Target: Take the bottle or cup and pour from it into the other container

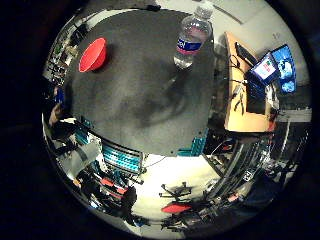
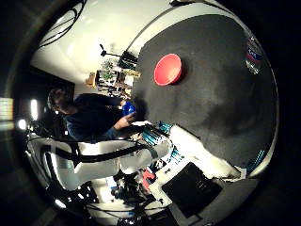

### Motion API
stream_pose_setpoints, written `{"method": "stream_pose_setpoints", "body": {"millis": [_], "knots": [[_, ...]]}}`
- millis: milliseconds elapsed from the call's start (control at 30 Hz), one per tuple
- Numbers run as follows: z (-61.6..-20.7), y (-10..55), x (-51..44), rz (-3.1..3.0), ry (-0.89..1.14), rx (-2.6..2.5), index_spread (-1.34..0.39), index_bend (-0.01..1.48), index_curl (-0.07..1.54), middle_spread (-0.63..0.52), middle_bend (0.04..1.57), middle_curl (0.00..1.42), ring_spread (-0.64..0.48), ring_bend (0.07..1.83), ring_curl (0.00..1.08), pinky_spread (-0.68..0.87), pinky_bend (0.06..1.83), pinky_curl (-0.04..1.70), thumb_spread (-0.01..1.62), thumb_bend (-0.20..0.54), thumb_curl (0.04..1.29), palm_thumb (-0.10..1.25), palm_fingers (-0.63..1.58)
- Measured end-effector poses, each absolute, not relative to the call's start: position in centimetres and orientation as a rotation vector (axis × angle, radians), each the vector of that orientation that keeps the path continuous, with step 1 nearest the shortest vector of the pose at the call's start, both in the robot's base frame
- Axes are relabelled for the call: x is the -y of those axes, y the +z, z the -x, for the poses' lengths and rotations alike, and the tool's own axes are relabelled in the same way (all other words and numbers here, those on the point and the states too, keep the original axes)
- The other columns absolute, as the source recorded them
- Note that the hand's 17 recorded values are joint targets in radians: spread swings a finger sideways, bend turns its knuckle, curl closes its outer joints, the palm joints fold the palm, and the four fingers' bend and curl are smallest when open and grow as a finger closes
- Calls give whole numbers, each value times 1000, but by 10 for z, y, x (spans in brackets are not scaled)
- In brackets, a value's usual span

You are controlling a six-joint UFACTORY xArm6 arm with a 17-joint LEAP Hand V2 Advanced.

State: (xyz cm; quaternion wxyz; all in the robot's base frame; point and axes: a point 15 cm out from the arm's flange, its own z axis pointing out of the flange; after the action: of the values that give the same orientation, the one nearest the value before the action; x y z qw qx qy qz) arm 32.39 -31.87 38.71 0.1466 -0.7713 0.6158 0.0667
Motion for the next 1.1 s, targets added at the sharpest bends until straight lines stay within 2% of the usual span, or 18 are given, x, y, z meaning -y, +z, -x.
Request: {"method": "stream_pose_setpoints", "body": {"millis": [667,1100], "knots": [[-322,425,378,1648,-104,-1770,-231,151,277,89,205,334,179,343,262,463,740,32,987,-27,333,642,160],[-330,386,455,1190,-141,-1762,-195,158,271,128,217,338,177,393,260,451,813,21,990,-26,330,628,133]]}}
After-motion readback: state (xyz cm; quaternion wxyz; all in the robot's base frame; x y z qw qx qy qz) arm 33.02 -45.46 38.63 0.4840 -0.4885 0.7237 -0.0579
